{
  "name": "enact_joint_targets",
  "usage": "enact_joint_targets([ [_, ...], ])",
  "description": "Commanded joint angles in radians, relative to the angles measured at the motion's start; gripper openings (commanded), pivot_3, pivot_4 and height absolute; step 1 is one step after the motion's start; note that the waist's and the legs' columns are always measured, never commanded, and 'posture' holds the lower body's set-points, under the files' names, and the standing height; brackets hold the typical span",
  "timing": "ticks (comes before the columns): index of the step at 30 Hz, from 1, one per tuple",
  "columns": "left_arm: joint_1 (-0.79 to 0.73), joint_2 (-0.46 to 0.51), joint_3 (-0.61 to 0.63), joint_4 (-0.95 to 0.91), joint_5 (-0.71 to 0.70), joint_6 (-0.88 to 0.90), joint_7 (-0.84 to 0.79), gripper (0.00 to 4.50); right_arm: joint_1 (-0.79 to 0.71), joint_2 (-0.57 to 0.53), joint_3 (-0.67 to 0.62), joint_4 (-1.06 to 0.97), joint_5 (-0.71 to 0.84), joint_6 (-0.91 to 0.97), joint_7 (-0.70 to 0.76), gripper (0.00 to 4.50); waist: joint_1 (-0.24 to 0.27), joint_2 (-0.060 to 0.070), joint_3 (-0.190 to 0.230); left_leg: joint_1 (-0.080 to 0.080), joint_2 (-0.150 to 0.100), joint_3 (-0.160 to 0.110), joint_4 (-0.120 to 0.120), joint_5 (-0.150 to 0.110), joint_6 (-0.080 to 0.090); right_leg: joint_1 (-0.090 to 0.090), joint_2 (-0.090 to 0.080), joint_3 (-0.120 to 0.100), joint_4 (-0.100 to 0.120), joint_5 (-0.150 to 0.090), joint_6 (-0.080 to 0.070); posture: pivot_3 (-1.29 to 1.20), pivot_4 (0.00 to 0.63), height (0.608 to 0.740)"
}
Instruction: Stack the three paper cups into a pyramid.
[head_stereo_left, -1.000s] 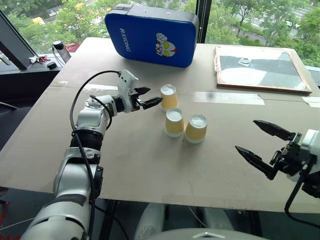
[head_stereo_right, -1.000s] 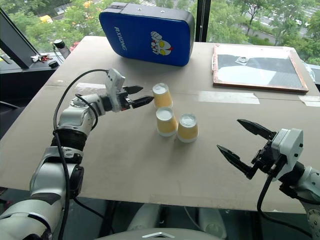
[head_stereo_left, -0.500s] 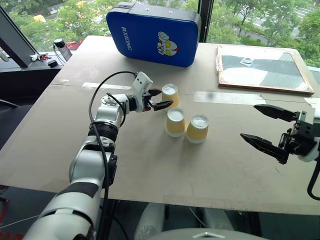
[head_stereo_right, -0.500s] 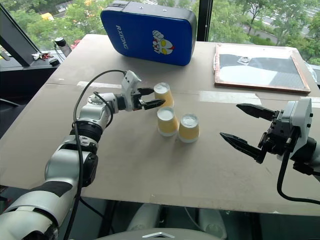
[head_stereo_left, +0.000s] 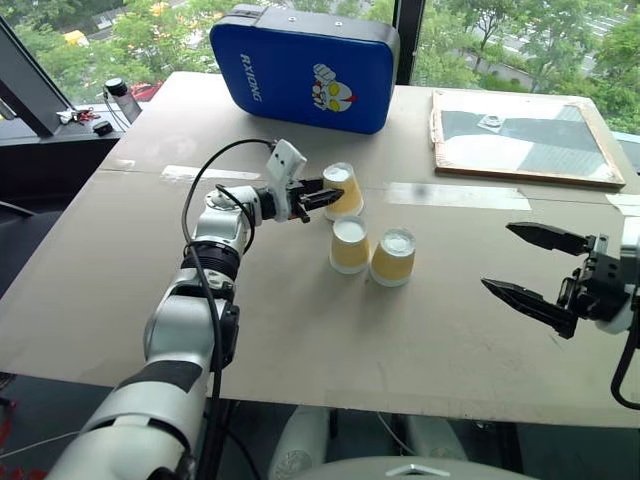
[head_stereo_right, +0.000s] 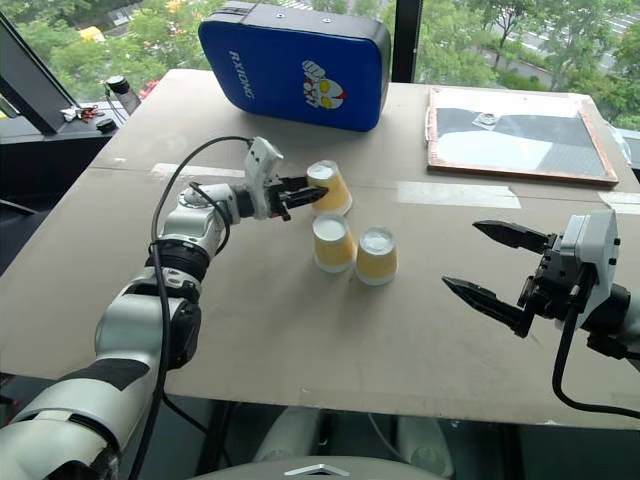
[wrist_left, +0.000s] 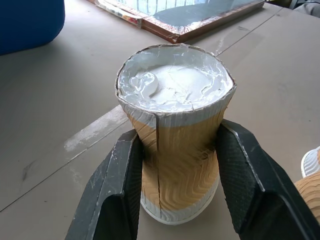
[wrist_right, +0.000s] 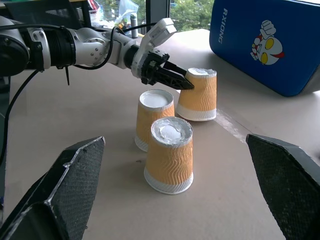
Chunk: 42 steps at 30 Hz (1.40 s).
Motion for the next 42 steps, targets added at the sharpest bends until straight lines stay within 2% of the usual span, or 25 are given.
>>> enact_joint_targets([
  [1,0.043,0.056,0.074,-0.314,-0.140,0.144,-0.078,1.62,0.014,0.012,-0.036,-0.017,-0.005,-0.031,0.022,4.50,-0.003,0.000,0.000,0.000,0.000,0.000,0.000,0.000,0.000,0.000,0.000,0.000,0.000,0.000,0.000,0.00,0.150,0.740],
  [7,0.178,0.153,0.052,-0.851,-0.339,0.518,-0.112,1.62,0.076,0.033,-0.071,-0.008,-0.016,-0.055,0.059,4.50,0.005,0.000,0.000,0.000,0.001,0.000,0.000,0.000,0.000,0.001,-0.001,0.000,-0.001,0.000,0.000,0.00,0.150,0.740],
  [12,0.202,0.159,-0.023,-1.014,-0.321,0.597,-0.041,1.62,0.120,0.037,-0.100,0.004,-0.030,-0.069,0.092,4.50,0.008,0.001,0.000,0.004,0.001,-0.003,0.003,0.000,0.000,0.006,0.000,-0.002,0.000,0.000,0.000,0.00,0.150,0.740],
  [18,0.197,0.139,-0.102,-1.053,-0.263,0.618,0.056,1.62,0.155,0.049,-0.114,-0.010,-0.041,-0.082,0.099,4.50,0.006,0.001,0.000,0.005,0.001,-0.003,0.004,0.000,0.000,0.008,0.000,-0.002,0.000,0.000,0.000,0.00,0.150,0.740],
  [41,0.243,0.142,-0.160,-1.025,-0.217,0.524,0.014,1.62,0.196,0.090,-0.111,-0.029,-0.070,-0.122,0.090,4.50,0.006,0.001,0.000,0.004,0.000,-0.004,0.004,0.000,0.000,0.008,0.000,-0.003,-0.001,0.000,0.000,0.00,0.150,0.740],
  [42,0.244,0.141,-0.163,-1.022,-0.210,0.512,0.014,2.60,0.195,0.090,-0.109,-0.029,-0.070,-0.121,0.089,4.50,0.007,0.001,0.000,0.004,0.000,-0.004,0.004,0.000,0.000,0.008,0.000,-0.003,-0.001,0.000,0.000,0.00,0.150,0.740],
])
